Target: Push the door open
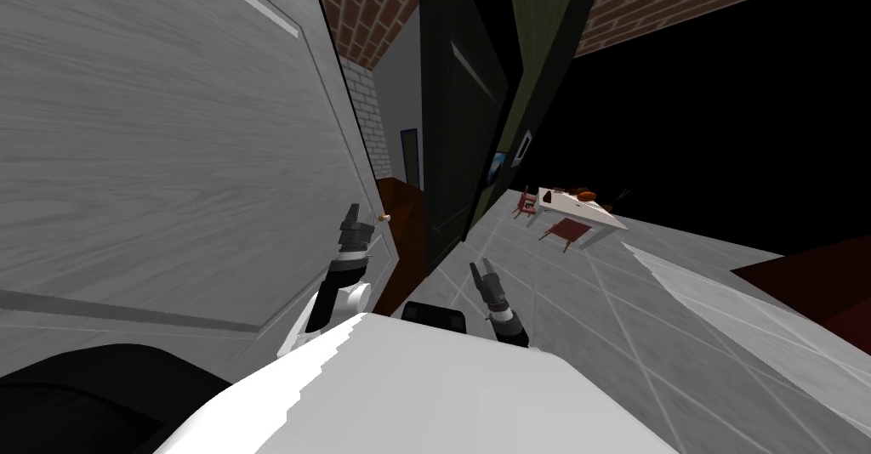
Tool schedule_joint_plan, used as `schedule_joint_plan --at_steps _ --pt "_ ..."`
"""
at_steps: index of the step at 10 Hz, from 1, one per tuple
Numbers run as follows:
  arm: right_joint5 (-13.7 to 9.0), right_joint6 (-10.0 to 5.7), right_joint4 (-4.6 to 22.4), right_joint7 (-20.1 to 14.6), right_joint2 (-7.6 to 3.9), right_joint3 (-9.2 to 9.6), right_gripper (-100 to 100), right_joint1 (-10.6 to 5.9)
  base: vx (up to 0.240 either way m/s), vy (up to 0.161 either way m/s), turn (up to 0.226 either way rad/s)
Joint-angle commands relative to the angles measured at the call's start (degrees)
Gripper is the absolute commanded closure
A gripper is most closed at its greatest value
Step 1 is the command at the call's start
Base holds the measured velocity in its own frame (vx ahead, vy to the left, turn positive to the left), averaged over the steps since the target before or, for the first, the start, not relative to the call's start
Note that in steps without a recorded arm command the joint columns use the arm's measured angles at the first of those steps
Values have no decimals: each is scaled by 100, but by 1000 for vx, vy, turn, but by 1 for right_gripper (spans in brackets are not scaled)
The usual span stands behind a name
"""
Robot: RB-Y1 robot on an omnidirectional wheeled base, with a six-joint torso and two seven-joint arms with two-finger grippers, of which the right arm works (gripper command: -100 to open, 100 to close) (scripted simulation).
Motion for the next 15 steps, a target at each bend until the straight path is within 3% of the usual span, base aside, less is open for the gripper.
schedule_joint_plan --at_steps 1,15 --pt "169 -116 191 202 12 22 -100 16 79 -37 9" --pt "1503 -968 1518 1634 75 122 -100 250 101 -22 10"
